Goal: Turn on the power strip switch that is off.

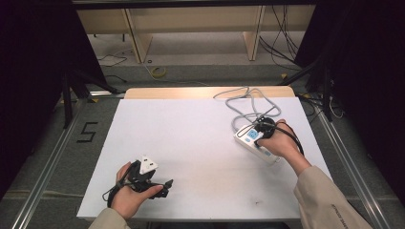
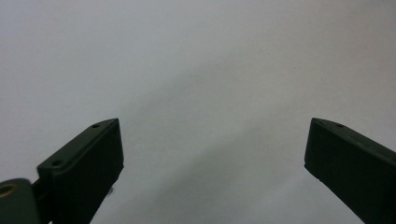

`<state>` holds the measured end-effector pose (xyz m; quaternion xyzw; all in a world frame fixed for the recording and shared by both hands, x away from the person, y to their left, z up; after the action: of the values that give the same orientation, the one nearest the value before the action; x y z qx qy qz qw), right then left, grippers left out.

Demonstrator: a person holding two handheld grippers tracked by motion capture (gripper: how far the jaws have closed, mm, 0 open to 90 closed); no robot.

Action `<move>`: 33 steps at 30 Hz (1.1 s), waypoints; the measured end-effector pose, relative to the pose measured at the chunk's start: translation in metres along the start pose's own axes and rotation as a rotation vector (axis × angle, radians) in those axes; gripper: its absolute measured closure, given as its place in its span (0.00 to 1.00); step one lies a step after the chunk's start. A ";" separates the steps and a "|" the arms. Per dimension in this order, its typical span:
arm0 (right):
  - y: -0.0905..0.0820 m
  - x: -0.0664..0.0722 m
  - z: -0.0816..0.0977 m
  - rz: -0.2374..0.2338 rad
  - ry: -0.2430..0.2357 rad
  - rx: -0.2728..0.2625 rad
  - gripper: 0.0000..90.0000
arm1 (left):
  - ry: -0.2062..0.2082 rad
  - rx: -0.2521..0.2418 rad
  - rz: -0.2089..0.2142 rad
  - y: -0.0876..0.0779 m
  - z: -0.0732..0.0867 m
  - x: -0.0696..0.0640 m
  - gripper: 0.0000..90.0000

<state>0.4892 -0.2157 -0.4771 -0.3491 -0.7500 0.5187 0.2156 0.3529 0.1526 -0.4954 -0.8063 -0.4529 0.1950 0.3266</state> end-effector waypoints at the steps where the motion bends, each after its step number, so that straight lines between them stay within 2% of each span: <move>1: 0.000 0.000 0.000 0.000 0.003 0.001 1.00 | 0.000 0.000 0.000 0.000 0.000 0.000 0.04; 8: 0.000 -0.001 0.000 -0.015 0.013 0.003 1.00 | 0.000 0.000 0.000 0.000 0.000 0.000 0.04; 33: 0.000 -0.001 -0.001 -0.011 0.020 0.014 1.00 | -0.003 -0.001 0.001 0.000 0.000 -0.001 0.04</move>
<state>0.4905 -0.2155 -0.4772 -0.3487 -0.7460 0.5193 0.2285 0.3526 0.1521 -0.4955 -0.8064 -0.4533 0.1959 0.3254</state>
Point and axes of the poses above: each handheld gripper's, and its own axes: y roughly forward along the jaws, z roughly out of its underside, x roughly to its left, the point moved 5 cm from there along y, roughly forward along the jaws, and after that the axes turned 4 degrees about -y, right-handed, at the moved point
